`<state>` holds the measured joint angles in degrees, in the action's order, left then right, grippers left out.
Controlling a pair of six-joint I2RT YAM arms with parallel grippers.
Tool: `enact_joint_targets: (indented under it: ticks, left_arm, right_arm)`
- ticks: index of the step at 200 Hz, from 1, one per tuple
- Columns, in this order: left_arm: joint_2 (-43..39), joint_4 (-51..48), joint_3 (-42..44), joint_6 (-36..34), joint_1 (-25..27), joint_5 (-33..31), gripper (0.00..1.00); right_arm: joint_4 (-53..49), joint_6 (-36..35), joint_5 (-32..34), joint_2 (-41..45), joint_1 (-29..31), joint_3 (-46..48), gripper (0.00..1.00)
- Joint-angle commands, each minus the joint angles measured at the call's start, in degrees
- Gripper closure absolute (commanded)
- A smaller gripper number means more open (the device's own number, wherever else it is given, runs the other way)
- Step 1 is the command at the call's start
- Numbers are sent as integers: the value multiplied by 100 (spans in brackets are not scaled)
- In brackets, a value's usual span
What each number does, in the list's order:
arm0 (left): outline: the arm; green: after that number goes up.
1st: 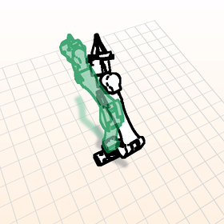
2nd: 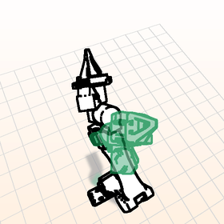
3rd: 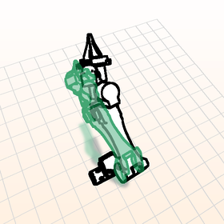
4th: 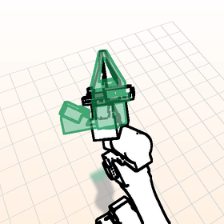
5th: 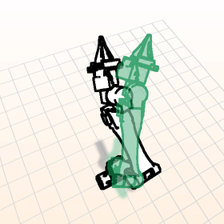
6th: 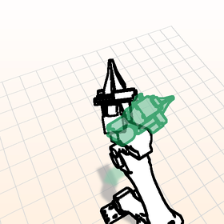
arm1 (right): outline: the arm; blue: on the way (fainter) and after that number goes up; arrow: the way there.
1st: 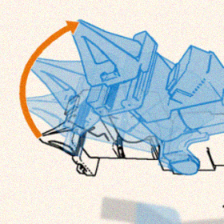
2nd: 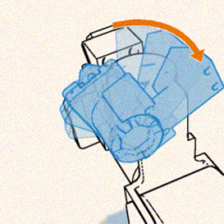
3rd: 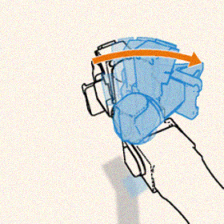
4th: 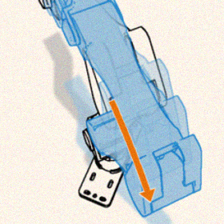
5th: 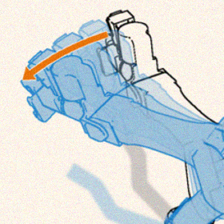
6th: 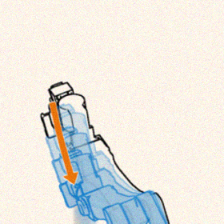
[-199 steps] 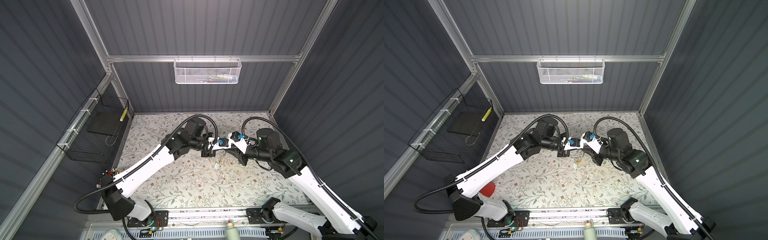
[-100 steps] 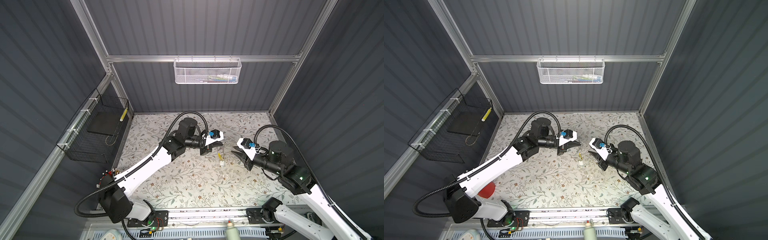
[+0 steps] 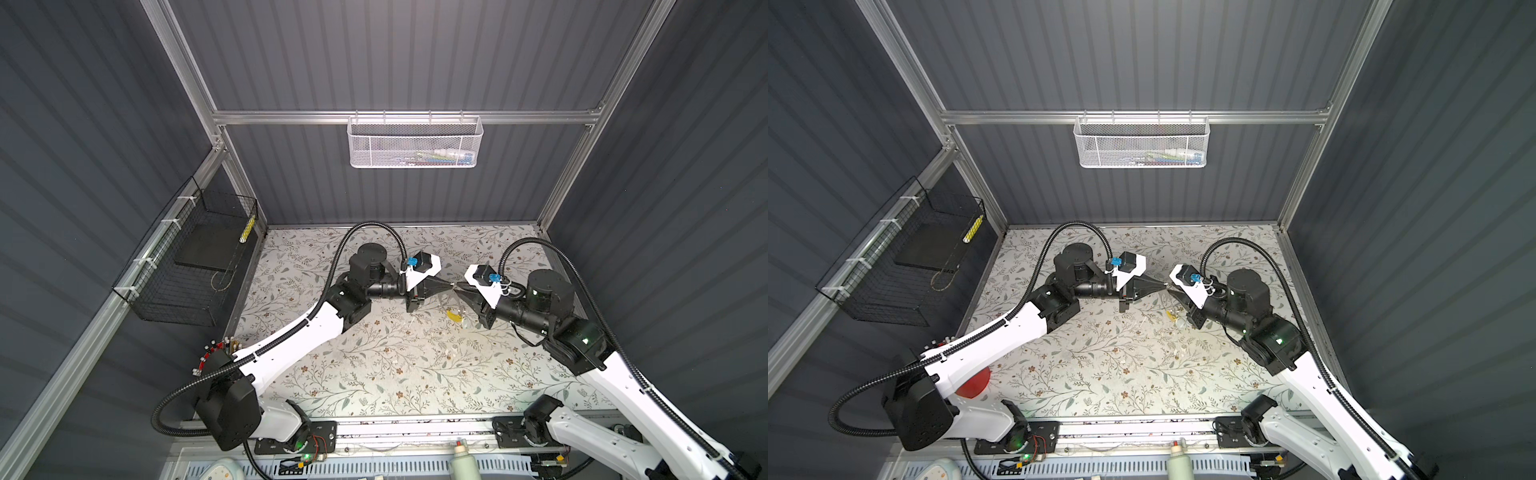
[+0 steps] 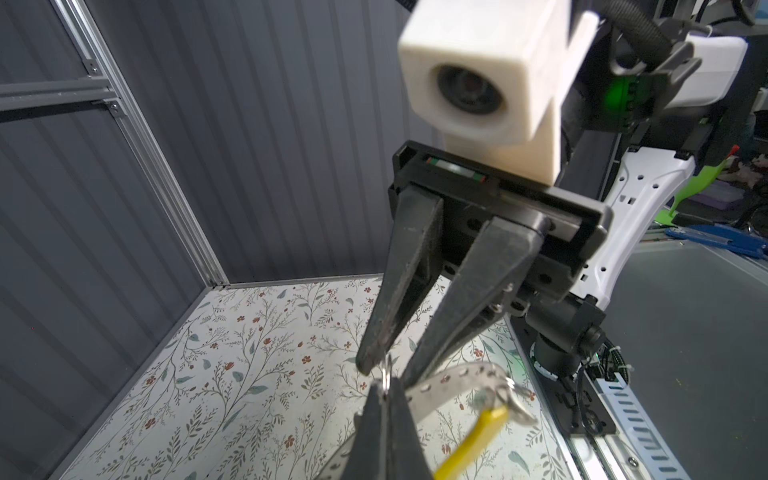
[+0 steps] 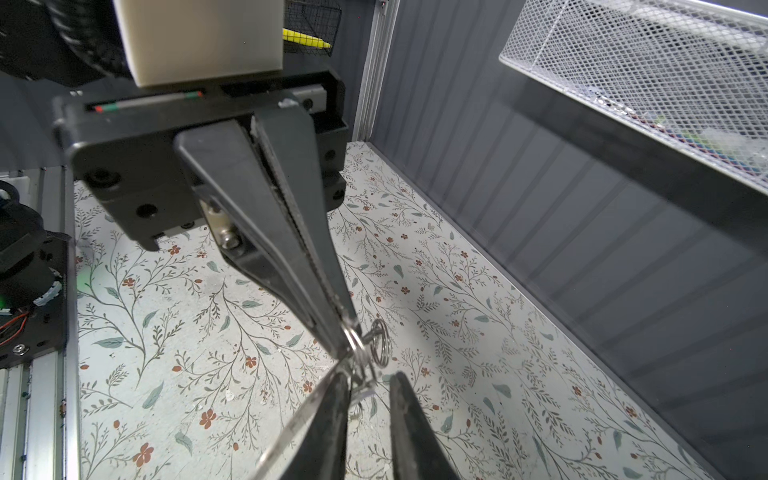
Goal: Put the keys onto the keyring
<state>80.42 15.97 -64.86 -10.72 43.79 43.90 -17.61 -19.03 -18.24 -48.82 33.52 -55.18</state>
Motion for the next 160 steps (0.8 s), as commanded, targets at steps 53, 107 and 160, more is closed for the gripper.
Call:
enact_joint_targets:
  ticks: [53, 107, 160]
  left_arm:
    - [165, 2471, 492, 1721, -248, 575, 100]
    - [303, 2780, 469, 2008, -264, 835, 100]
    - [329, 2807, 474, 2065, -257, 966, 100]
  right_arm:
    - [201, 0, -162, 551, -103, 208, 82]
    - [419, 141, -467, 530, -246, 99, 83]
    - [617, 277, -804, 188, -329, -34, 83]
